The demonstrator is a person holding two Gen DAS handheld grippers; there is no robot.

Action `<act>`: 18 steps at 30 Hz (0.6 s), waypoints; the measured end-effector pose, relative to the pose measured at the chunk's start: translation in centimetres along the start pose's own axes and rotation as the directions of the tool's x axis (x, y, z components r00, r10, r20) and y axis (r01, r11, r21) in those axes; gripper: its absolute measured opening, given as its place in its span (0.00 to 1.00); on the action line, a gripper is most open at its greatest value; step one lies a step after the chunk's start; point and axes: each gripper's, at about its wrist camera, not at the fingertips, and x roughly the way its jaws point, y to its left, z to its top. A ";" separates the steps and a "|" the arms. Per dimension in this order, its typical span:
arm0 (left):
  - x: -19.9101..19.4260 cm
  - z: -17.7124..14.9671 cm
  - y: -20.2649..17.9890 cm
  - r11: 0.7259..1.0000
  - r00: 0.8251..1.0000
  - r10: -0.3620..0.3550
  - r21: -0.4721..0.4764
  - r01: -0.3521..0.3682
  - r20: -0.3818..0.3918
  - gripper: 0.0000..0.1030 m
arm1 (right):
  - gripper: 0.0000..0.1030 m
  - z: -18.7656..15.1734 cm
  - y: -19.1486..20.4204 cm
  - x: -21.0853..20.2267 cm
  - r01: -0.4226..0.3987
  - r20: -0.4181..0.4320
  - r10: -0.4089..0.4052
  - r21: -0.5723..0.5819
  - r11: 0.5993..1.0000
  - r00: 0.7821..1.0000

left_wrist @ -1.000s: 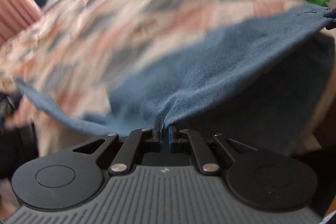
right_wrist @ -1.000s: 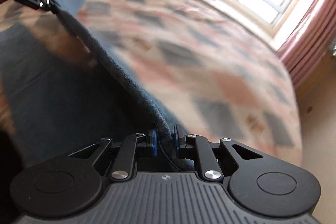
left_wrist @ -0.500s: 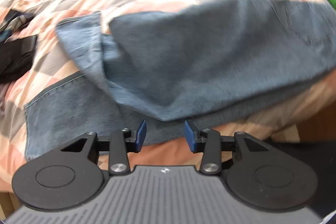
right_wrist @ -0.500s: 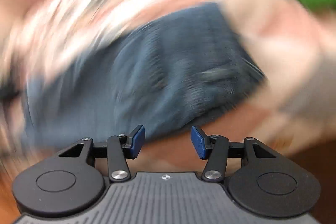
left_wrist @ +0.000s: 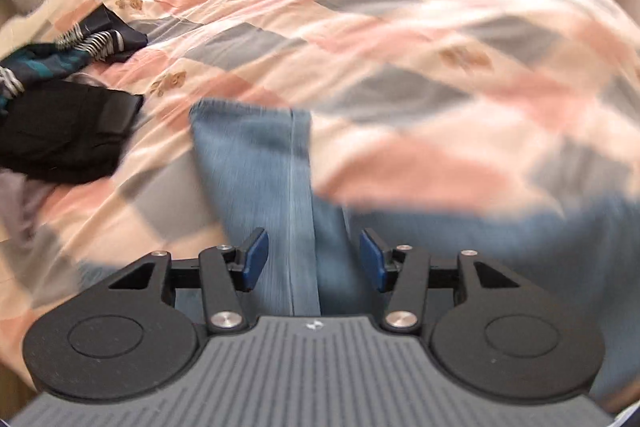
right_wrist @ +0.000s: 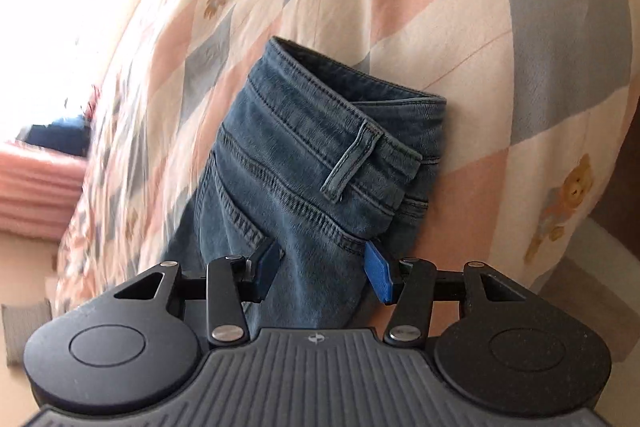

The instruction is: Fold clothes

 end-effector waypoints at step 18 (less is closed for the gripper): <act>8.5 -0.2 7.7 0.986 0.977 0.145 -0.104 -0.130 0.157 0.10 | 0.56 -3.0 -5.4 3.4 -0.214 0.265 0.240 -0.123 0.969 0.934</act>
